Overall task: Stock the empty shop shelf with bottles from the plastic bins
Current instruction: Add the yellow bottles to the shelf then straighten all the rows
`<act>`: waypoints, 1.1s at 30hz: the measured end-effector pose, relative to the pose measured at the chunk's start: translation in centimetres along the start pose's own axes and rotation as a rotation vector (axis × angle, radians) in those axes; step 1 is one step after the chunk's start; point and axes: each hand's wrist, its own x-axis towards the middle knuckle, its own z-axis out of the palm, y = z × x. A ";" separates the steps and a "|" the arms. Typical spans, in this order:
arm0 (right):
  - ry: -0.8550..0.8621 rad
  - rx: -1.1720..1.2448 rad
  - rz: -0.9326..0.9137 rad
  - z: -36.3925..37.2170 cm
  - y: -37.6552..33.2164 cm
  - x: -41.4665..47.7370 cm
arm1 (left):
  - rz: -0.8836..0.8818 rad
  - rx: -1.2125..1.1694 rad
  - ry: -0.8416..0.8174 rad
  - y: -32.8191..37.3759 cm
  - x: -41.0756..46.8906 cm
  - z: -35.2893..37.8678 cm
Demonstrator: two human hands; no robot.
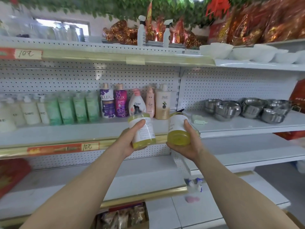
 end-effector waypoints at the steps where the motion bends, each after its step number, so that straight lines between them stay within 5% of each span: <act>1: 0.005 -0.039 -0.010 -0.5 -0.6 0.5 | 0.006 0.003 -0.004 0.0 0.7 0.7; 8: 0.107 -0.380 -0.105 -4.7 -5.1 6.9 | 0.054 -0.019 -0.017 -0.8 7.6 5.7; 14: -0.008 -0.223 -0.033 -8.9 -10.3 14.1 | 0.087 -0.073 0.027 -1.4 15.5 10.1; 26: -0.015 -0.404 -0.010 -13.5 -16.0 25.5 | 0.162 -0.044 0.010 -3.3 26.3 14.0; 33: -0.061 -0.198 0.070 -13.9 -15.7 28.4 | 0.178 0.005 0.030 -3.5 28.2 13.4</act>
